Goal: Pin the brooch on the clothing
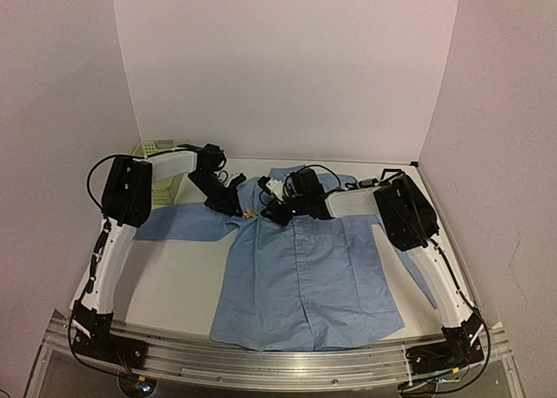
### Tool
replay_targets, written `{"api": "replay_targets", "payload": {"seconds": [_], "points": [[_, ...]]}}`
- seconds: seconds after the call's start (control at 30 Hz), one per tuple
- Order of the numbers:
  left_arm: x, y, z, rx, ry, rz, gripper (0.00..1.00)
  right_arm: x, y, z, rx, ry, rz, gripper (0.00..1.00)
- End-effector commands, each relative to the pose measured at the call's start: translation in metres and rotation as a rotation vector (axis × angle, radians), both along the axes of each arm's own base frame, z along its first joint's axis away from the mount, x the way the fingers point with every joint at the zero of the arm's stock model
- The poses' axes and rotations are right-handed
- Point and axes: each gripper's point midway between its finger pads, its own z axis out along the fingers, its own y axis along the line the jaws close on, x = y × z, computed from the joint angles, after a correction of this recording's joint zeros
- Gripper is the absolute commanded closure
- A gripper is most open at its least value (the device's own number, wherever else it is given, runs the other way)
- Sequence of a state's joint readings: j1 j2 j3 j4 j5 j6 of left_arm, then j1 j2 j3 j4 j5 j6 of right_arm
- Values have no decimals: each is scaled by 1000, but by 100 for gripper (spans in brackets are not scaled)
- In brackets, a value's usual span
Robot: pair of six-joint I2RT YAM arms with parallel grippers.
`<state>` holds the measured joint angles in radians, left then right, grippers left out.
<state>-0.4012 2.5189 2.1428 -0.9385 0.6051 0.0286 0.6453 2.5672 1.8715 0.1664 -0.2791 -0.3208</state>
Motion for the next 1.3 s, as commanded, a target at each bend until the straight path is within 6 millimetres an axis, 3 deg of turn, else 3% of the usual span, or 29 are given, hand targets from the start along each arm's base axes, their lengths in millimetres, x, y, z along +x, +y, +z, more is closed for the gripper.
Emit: {"api": "replay_targets", "payload": {"seconds": [0.0, 0.1, 0.3, 0.37, 0.47, 0.67, 0.77, 1.03, 1.27], "points": [[-24, 5, -33, 24, 135, -22, 98, -13, -2, 3, -55, 66, -24, 69], [-18, 2, -24, -43, 99, -47, 100, -21, -7, -2, -72, 113, -28, 77], [-5, 7, 8, -225, 24, -86, 100, -59, -24, -6, -97, 216, -38, 83], [-7, 7, 19, -274, -1, -115, 100, -72, -31, -10, -111, 266, -53, 83], [-15, 6, 26, -316, -38, -173, 100, -79, -32, -1, -97, 294, -55, 83], [-21, 2, 29, -373, -63, -206, 100, -61, -9, 53, -32, 152, 36, 80], [-21, 3, 24, -368, -51, -193, 100, -54, 0, 65, -13, 101, 81, 81], [-17, 11, 7, -325, -27, -145, 100, -49, 5, 56, -47, 32, 134, 90], [-14, 11, 10, -335, -29, -134, 100, -43, 5, 28, -75, 64, 107, 96]]}}
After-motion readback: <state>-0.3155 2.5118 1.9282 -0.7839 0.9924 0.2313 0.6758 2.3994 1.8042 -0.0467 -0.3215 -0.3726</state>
